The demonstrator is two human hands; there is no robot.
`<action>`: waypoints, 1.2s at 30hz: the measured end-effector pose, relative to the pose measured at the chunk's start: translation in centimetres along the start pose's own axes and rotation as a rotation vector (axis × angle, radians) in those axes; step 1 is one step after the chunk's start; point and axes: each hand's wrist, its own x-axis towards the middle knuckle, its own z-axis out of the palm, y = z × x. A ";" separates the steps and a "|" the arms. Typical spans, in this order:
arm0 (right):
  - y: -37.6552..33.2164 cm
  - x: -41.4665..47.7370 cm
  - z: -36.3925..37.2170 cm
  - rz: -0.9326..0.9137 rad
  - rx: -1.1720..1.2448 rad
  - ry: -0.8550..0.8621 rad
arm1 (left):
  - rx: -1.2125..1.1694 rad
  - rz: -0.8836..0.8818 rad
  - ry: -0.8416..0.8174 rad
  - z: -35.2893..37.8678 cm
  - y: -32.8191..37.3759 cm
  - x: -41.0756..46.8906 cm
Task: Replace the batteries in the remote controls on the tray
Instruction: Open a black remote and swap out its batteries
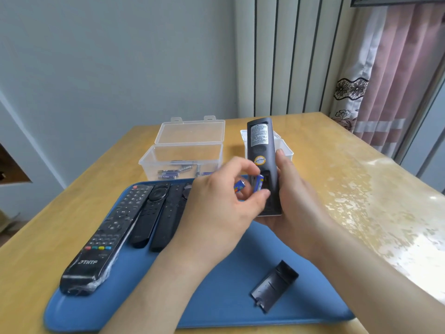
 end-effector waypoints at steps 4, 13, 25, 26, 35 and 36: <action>0.0 0.0 0.1 -0.007 -0.029 0.071 | 0.165 0.111 0.057 0.8 -0.1 -0.2; 0.2 0.3 0.1 -0.040 -0.043 0.085 | 0.471 0.231 -0.057 1.2 0.4 -0.6; 0.8 0.4 0.1 -0.006 -0.025 0.106 | 0.564 0.276 -0.316 0.0 -0.3 -0.4; 0.9 0.4 0.1 -0.007 -0.018 0.101 | 0.556 0.283 -0.311 0.0 -0.4 -0.2; 0.7 0.1 0.3 -0.023 0.015 0.016 | 0.347 0.239 -0.169 0.0 -1.8 0.0; 0.6 0.1 0.3 -0.028 0.014 0.007 | 0.254 0.167 -0.123 0.2 -1.7 0.0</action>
